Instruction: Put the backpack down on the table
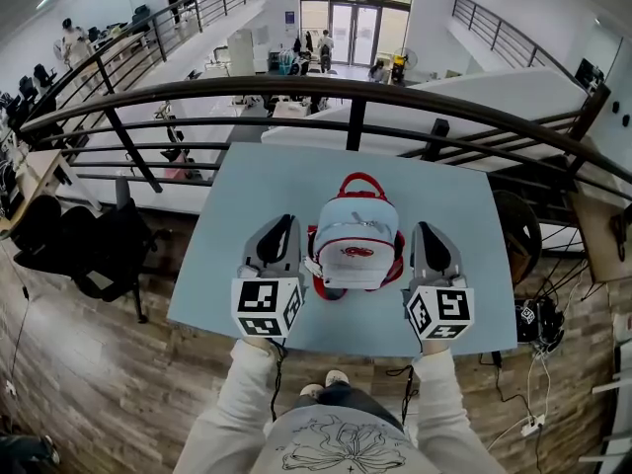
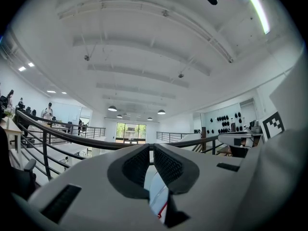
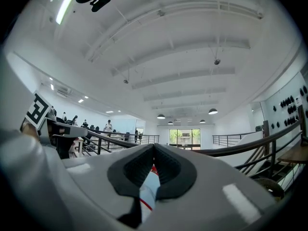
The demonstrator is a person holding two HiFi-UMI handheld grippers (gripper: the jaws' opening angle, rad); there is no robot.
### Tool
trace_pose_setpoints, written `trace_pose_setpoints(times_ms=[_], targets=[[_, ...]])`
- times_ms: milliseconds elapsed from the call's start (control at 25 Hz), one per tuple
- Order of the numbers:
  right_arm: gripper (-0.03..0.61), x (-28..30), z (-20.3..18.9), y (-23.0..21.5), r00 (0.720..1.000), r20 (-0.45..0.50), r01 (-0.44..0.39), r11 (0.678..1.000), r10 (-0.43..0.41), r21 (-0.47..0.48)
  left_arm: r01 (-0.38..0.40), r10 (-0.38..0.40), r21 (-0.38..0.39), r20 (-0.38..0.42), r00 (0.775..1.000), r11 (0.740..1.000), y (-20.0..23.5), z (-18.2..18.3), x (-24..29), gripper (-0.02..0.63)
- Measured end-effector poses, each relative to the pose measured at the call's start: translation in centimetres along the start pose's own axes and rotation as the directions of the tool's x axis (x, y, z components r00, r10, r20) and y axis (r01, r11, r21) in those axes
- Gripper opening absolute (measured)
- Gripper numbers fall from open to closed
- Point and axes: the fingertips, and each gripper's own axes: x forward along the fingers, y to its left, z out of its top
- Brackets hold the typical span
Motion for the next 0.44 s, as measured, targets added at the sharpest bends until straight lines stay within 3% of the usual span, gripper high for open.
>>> trace_pose_setpoints(times_ms=[440], targets=[[0.012,0.19,-0.15,0.64,1.0,-0.007,0.008,1.0,-0.008,0.002,-0.002,0.002,0.003,-0.005,1.0,1.0,0.22,-0.01,-0.14,0.031]])
